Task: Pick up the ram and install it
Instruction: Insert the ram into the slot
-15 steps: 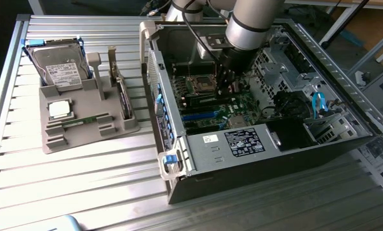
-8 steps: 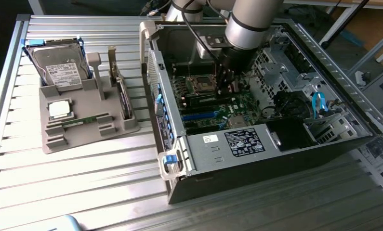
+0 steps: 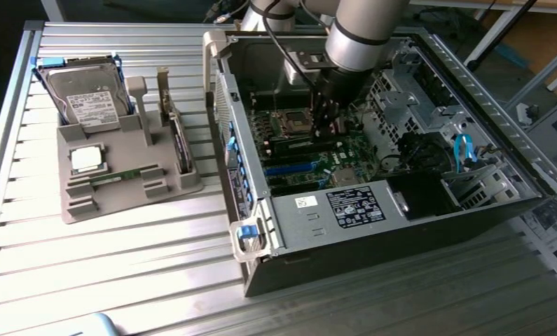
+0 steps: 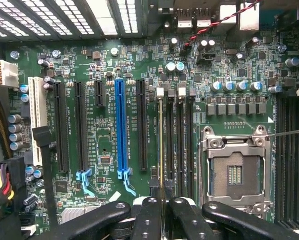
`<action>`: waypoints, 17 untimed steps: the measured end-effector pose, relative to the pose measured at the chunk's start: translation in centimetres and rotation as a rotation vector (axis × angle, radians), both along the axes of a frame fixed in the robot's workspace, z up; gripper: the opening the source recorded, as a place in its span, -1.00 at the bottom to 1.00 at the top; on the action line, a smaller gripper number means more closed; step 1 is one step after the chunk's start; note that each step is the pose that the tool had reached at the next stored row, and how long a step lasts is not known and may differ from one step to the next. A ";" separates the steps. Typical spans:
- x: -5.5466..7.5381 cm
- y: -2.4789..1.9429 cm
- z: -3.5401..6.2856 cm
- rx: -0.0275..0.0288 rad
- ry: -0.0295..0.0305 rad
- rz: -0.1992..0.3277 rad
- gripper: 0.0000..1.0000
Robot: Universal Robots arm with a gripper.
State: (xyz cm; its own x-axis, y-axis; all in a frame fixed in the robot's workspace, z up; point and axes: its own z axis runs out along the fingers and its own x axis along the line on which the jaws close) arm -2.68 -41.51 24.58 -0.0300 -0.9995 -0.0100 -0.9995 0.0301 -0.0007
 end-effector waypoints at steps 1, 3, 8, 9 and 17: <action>-0.1 0.00 0.00 -0.0001 0.0000 0.000 -0.76; -0.2 0.00 0.00 0.0000 0.0000 0.000 -0.76; -0.4 0.00 0.00 0.0000 0.0000 0.000 -0.76; -0.4 0.00 0.00 -0.0001 0.0000 0.000 -0.76; -0.4 0.06 -0.04 0.0000 0.0000 0.000 -0.76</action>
State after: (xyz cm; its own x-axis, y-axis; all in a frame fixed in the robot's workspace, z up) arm -3.03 -41.45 24.54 -0.0301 -0.9995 -0.0100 -0.9995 0.0301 -0.0007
